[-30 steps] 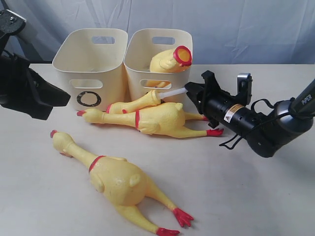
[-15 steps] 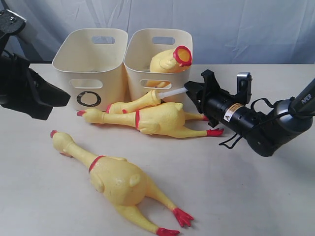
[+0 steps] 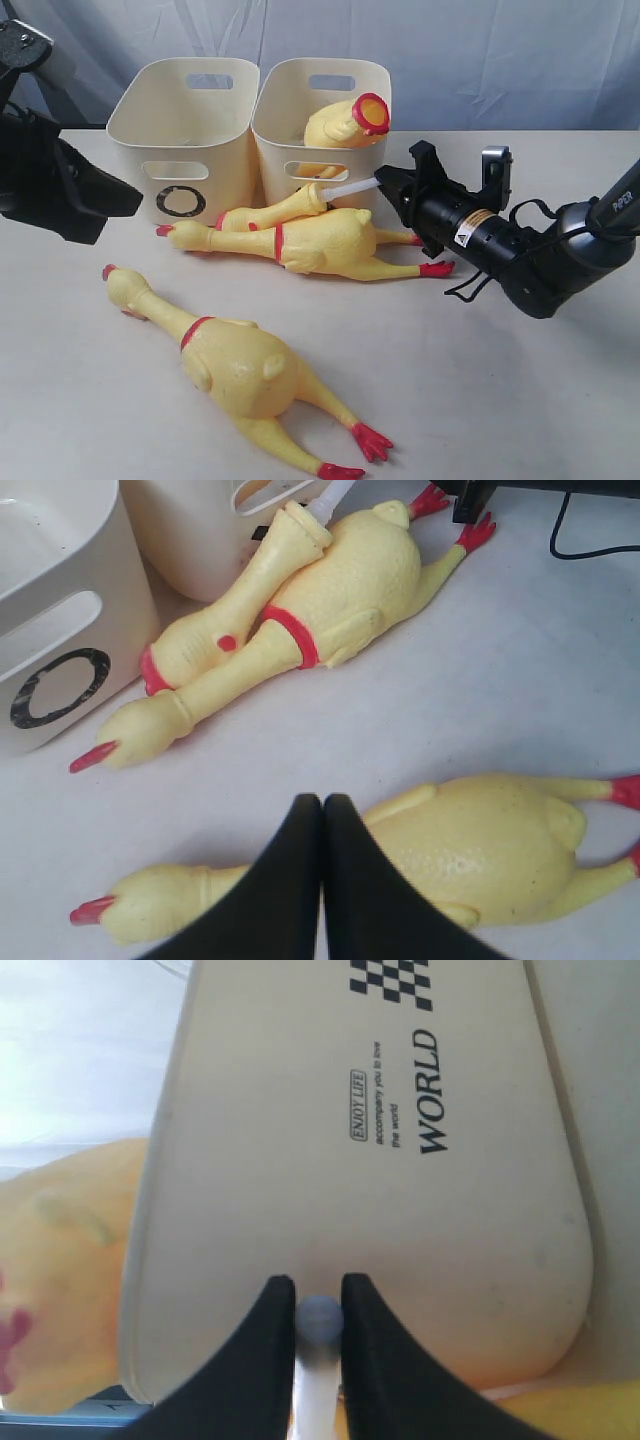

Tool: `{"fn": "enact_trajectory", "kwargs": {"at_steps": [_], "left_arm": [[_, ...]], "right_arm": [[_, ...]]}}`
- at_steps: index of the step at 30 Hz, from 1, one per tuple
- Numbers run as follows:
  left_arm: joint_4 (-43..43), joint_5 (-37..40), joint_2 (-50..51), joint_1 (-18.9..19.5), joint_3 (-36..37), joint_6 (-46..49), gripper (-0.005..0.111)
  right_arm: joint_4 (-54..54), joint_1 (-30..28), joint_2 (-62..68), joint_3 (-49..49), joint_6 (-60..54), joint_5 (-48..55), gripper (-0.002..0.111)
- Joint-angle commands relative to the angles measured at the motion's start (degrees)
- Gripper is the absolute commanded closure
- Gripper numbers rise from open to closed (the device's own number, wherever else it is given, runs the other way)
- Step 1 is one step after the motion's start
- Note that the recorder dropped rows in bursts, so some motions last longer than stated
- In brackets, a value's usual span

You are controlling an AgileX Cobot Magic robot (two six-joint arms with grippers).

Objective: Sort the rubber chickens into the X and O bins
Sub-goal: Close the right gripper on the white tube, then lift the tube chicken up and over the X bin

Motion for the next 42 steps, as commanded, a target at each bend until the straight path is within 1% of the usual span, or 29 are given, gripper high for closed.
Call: {"fn": "enact_trajectory", "kwargs": {"at_steps": [1,8,11,21,42], "left_arm": [[0.03,-0.32,0.02,-0.25,-0.45,0.02,0.107],[0.03,-0.32,0.02,-0.25,-0.45,0.02,0.107],[0.03,-0.32,0.02,-0.25,-0.45,0.02,0.107],[0.13,-0.32,0.02,-0.25,-0.45,0.02,0.107],[0.13,-0.20,0.02,-0.25,-0.45,0.02,0.107]], "right_arm": [[-0.41,-0.15,0.01,-0.24,-0.36,0.23,0.109],[-1.71,-0.15,0.01,-0.24,0.81,-4.78,0.109],[-2.57,-0.26,-0.10,-0.24,2.61,-4.78,0.109],[-5.17,-0.26,-1.89,-0.24,2.61,-4.78,0.109],[-12.62,-0.26,-11.82,-0.13,3.64,-4.78,0.109]]}}
